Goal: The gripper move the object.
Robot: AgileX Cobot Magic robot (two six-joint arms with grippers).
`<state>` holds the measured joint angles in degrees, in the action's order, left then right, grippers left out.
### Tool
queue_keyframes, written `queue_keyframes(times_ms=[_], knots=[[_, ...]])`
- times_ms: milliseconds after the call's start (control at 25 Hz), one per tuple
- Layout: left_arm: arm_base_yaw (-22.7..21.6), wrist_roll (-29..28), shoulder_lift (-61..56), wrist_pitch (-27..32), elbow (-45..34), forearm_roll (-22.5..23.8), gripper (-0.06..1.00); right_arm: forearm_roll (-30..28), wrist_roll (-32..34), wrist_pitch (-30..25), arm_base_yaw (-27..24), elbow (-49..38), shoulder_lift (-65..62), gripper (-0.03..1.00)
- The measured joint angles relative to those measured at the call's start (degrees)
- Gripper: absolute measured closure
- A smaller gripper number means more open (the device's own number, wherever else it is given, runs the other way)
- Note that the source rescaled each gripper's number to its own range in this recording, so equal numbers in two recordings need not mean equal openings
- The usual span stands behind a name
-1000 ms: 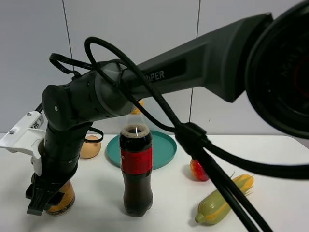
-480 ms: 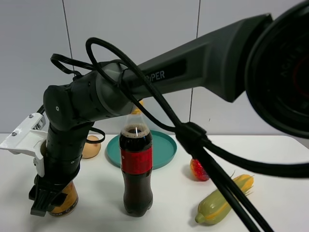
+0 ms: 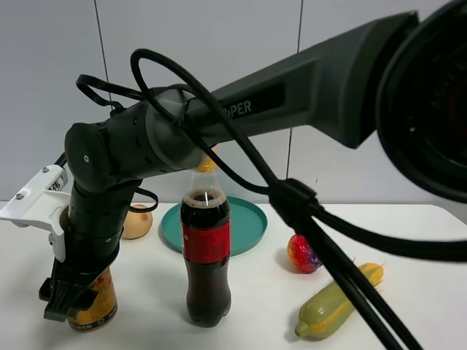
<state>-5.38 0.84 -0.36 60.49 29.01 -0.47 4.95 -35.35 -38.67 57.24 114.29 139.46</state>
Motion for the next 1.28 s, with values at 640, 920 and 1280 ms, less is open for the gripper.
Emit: queue_keyframes(times_ms=[640, 920, 1280], knots=[[0.0, 0.0, 0.0, 0.0, 0.0, 0.0, -0.06, -3.22, 0.79, 0.89, 0.0, 0.0, -22.28, 0.59], [0.0, 0.0, 0.0, 0.0, 0.0, 0.0, -0.06, -11.81, 2.93, -1.95, 0.0, 0.02, -38.62, 0.37], [0.0, 0.0, 0.0, 0.0, 0.0, 0.0, -0.06, -23.36, 15.01, -13.04, -4.8, -10.92, -57.23, 0.36]])
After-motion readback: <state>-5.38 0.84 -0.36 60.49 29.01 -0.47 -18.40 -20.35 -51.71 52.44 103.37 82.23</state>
